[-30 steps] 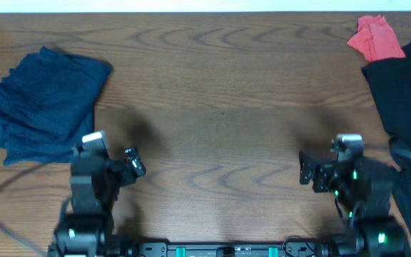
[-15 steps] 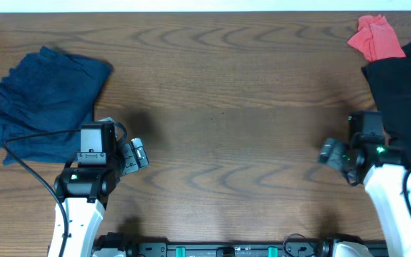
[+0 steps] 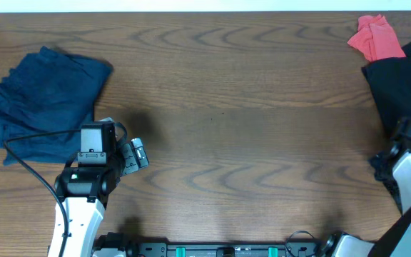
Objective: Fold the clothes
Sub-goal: 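Reach the right gripper to the black shirt at right and grasp it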
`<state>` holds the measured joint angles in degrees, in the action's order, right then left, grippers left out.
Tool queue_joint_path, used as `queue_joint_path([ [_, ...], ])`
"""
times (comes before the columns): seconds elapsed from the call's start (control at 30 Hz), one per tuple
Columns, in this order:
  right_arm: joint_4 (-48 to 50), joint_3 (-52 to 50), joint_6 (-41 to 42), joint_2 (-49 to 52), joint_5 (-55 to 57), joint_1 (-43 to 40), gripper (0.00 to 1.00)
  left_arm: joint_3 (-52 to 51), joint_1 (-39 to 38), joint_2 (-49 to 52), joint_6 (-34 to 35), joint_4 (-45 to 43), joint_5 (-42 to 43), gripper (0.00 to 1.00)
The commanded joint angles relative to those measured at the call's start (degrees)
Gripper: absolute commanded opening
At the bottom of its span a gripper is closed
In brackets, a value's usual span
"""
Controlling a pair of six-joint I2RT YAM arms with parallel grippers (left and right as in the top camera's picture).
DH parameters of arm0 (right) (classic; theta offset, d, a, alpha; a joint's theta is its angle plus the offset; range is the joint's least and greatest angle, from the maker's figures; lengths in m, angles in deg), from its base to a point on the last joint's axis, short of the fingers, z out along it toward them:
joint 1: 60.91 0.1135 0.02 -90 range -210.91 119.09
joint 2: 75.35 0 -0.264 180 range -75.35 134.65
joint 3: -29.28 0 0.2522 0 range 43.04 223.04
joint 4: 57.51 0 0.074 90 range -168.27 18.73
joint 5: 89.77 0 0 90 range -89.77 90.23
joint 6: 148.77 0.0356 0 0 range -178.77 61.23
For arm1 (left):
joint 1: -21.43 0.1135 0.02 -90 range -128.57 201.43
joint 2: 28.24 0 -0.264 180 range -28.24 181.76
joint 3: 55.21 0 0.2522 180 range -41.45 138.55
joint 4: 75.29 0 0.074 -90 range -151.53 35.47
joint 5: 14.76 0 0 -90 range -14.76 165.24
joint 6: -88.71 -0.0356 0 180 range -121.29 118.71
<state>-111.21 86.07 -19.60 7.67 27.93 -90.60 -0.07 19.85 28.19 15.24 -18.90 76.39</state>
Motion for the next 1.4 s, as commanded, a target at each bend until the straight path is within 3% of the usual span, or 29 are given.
queue_joint_path([
  [0.0, 0.90, 0.35, 1.51, 2.51, 1.88, -2.49, 0.86, 1.07, 0.28, 0.04, 0.52, 0.17, 0.00, 0.98],
  [0.23, 4.02, 0.35, 1.51, 8.39, -1.11, -6.08, 0.79, 1.07, 0.26, 0.04, 0.52, 0.17, 0.00, 0.98],
  [0.33, 4.50, 0.35, 1.49, 10.08, -1.70, -6.36, 0.67, 1.07, 0.28, 0.04, 0.52, 0.15, 0.00, 0.98],
  [0.43, 4.83, 0.35, 1.49, 10.60, -2.73, -6.36, 0.42, 1.07, 0.28, 0.04, 0.52, 0.17, 0.00, 0.98],
  [0.47, 4.85, 0.35, 1.49, 10.58, -2.82, -6.29, 0.27, 1.07, 0.28, 0.04, 0.52, 0.17, 0.00, 0.98],
  [0.5, 4.85, 0.35, 1.49, 10.58, -3.02, -6.29, 0.05, 1.07, 0.28, 0.04, 0.52, 0.17, 0.00, 0.98],
  [0.53, 4.85, 0.35, 1.49, 10.58, -3.39, -6.29, 0.01, 1.07, 0.28, 0.04, 0.52, 0.17, 0.00, 0.98],
  [0.8, 1.46, 4.68, -6.29, 6.29, -12.41, -6.23, 0.01, 1.07, 0.28, 0.04, 0.50, 0.13, -0.02, 0.98],
  [1.0, -6.34, 18.21, -19.85, -6.62, -32.26, -3.91, 0.01, 1.07, 0.28, 0.04, 0.50, 0.15, -0.02, 0.98],
  [1.17, -10.64, 29.66, -30.95, -15.96, -45.59, 3.78, 0.01, 1.07, 0.28, 0.04, 0.52, 0.15, -0.02, 0.98],
  [1.37, -16.31, 29.94, -33.42, -20.41, -42.73, 20.39, 0.01, 1.07, 0.28, 0.04, 0.52, 0.17, -0.02, 0.98],
])
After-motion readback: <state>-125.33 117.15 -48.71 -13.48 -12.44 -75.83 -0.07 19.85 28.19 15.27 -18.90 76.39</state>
